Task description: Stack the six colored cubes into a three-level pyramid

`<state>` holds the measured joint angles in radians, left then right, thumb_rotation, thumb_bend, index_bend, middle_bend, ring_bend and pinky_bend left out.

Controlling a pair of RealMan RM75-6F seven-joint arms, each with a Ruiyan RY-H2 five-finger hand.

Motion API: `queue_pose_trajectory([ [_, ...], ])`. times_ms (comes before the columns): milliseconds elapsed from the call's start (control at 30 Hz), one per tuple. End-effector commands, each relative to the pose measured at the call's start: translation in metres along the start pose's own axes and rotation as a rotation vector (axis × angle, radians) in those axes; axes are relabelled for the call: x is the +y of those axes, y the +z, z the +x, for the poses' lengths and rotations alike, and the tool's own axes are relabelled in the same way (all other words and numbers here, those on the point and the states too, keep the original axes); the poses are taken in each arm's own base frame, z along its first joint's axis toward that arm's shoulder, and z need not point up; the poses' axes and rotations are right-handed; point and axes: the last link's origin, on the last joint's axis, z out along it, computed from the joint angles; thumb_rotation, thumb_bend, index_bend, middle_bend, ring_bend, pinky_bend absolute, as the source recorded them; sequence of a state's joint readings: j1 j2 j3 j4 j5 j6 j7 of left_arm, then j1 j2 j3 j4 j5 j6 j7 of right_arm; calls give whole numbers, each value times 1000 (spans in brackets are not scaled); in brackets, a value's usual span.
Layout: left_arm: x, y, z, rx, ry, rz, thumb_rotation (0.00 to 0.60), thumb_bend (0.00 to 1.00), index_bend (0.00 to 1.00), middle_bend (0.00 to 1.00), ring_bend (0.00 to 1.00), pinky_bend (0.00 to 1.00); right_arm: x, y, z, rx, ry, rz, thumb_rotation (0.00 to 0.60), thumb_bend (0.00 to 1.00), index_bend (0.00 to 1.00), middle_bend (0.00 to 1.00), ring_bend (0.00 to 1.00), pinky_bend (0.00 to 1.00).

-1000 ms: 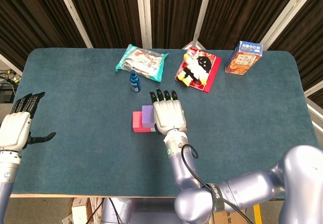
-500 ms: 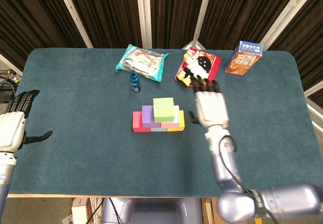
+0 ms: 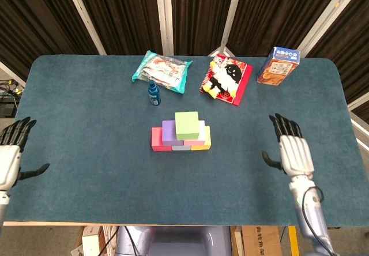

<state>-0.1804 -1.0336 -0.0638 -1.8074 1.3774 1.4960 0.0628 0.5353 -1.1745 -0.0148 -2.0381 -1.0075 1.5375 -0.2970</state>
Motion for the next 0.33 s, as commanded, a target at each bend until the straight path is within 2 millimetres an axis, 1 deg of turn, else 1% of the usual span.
queue_pose_trajectory([
  [33, -26, -23, -15, -2, 16, 11, 600, 108, 0, 6, 14, 58, 47, -40, -32, 9, -51, 29, 600, 348, 0, 0, 0, 0],
  [133, -35, -25, -20, -13, 30, 16, 600, 109, 0, 4, 14, 57, 50, -40, -33, 30, -58, 49, 600, 349, 0, 0, 0, 0],
  [333, -35, -22, -21, 14, 40, 4, 600, 109, 0, 2, 14, 50, 53, -39, -35, 36, -68, 71, 600, 349, 0, 0, 0, 0],
])
